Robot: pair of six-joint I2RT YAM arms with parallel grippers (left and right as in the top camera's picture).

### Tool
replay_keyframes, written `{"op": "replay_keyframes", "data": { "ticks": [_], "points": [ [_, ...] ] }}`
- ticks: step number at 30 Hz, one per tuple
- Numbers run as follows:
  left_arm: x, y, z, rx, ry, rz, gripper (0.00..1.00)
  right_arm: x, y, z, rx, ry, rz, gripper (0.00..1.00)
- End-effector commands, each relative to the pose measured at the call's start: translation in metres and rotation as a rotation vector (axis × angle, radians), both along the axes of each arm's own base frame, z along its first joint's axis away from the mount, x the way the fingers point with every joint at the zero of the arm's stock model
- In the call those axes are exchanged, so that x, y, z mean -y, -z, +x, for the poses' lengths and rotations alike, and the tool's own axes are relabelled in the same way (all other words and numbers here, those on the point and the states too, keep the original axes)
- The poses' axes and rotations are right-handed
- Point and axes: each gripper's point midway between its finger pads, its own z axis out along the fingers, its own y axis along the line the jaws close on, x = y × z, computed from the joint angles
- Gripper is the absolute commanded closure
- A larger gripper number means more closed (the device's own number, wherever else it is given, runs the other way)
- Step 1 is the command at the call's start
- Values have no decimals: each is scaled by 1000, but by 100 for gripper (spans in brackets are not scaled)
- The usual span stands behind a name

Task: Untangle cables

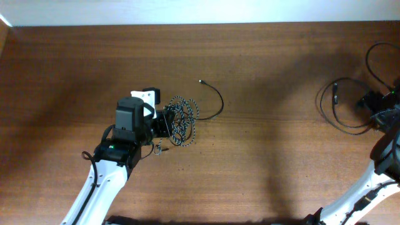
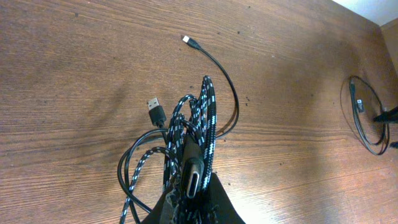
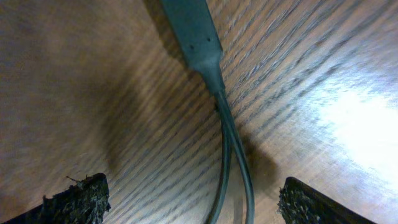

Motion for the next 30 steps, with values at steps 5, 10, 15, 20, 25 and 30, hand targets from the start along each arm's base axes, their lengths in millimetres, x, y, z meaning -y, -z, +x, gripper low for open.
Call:
{"op": "replay_keyframes", "data": {
  "ticks": [5,10,15,20,25,30],
  "points": [
    [1,-6,2,3,-21,-27,100,56,33,-45,-219,80,-188,96],
    [1,-6,1,0,-22,-26,100,163,-54,-98,-146,339,-277,96],
    [-1,-5,2,2,-33,-15,100,165,-248,-45,470,305,-193,1],
    [-1,-6,3,7,-33,-17,100,35,-481,-45,1094,131,-174,1],
    [-1,-6,3,-2,-44,-30,100,-198,-617,-69,1473,-461,-122,1],
    [3,-11,4,-58,-131,-163,100,-322,-525,-19,1180,-799,309,1]
  ]
}}
